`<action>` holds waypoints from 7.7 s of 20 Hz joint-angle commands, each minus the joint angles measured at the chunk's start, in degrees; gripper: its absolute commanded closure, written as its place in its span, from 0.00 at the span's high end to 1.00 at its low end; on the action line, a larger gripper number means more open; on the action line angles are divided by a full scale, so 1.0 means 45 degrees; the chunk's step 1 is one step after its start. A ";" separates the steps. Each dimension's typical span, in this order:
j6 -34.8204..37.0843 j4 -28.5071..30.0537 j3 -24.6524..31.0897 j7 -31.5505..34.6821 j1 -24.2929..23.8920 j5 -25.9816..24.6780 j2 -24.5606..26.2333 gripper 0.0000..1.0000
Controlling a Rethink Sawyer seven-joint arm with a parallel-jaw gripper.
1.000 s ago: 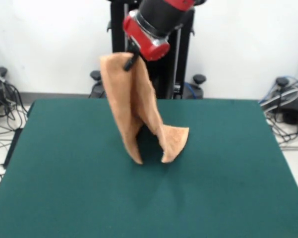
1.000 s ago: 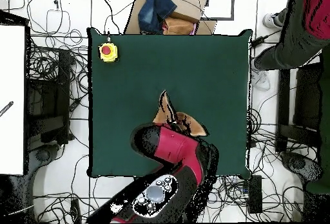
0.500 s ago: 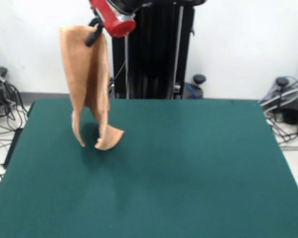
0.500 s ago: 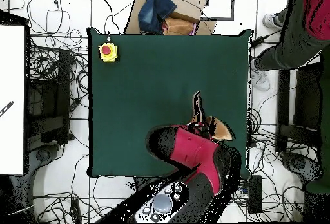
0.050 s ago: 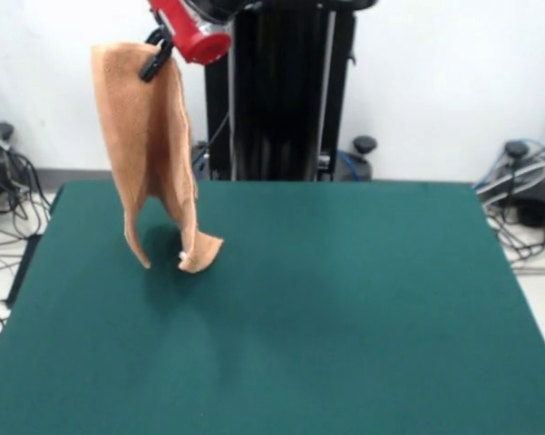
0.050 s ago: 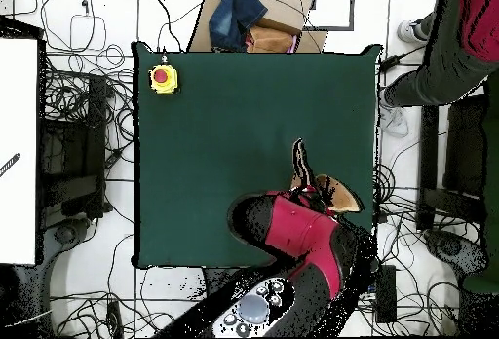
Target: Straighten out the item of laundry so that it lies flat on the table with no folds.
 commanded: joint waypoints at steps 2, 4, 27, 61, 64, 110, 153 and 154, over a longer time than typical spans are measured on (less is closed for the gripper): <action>-0.3050 0.1670 0.3882 0.2304 -0.0549 0.0710 -0.1900 0.00; -0.3305 0.1807 0.4427 0.1921 -0.0654 0.0334 -0.2334 0.00; -0.4287 0.1702 1.1713 -0.0895 -0.5159 -0.6424 -0.3269 0.00; -0.6517 0.0584 1.2707 0.0392 -0.4792 -0.8000 -0.0892 0.00; -0.6773 0.0607 1.2715 0.0504 -0.4743 -0.7962 -0.0815 0.00; -0.6399 0.1036 0.8701 0.1279 -0.2151 -0.6564 -0.0448 0.00; 0.3390 0.7889 1.4057 -0.7108 -1.1057 -0.3705 -1.1886 1.00; 0.3404 0.7773 1.4027 -0.7232 -1.1169 -0.3792 -1.1922 1.00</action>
